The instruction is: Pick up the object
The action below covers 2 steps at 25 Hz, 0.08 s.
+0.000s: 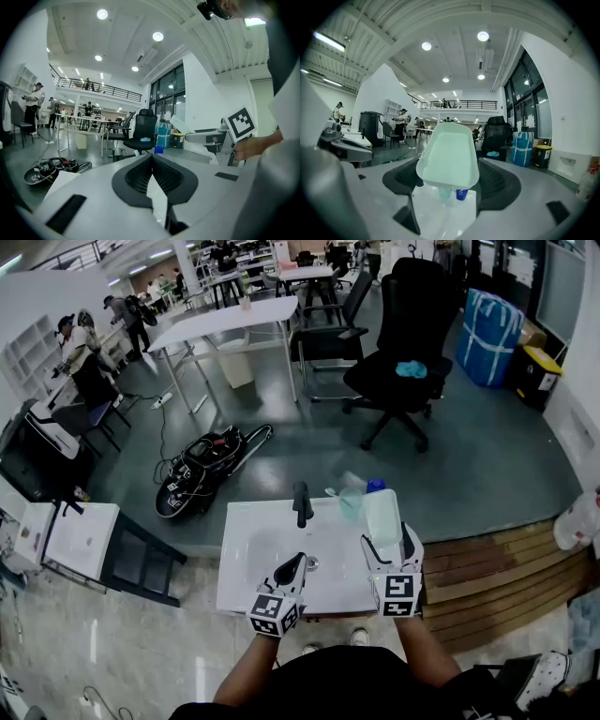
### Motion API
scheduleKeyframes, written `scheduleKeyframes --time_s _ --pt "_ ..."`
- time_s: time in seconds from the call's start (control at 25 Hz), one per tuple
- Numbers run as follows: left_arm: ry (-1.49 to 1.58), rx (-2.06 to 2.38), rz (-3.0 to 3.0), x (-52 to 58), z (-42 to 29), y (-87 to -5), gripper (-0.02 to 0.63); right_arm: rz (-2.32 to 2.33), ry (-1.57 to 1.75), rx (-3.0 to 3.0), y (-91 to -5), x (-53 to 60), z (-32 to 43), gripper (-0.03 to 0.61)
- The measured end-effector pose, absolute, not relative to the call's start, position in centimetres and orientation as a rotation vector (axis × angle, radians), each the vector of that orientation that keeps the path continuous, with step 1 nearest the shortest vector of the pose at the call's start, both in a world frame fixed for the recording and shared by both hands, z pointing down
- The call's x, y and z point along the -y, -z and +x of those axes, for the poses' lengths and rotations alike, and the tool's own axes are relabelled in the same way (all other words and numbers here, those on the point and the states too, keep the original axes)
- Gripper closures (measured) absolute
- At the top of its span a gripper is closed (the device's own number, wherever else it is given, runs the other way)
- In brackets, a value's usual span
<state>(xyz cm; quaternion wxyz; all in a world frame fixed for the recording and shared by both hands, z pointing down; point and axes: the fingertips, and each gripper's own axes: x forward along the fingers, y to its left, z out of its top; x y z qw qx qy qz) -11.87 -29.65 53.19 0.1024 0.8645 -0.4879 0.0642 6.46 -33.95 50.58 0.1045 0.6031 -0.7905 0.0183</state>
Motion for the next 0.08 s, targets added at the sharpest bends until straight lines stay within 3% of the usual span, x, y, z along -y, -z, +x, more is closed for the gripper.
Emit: scheduleKeyframes --time_s 0.08 --pt "-0.188 1.441 2.553 29.83 -11.82 -53.11 0.595 1.775 -0.063 2.327 -50.81 34.11 6.54 0.186"
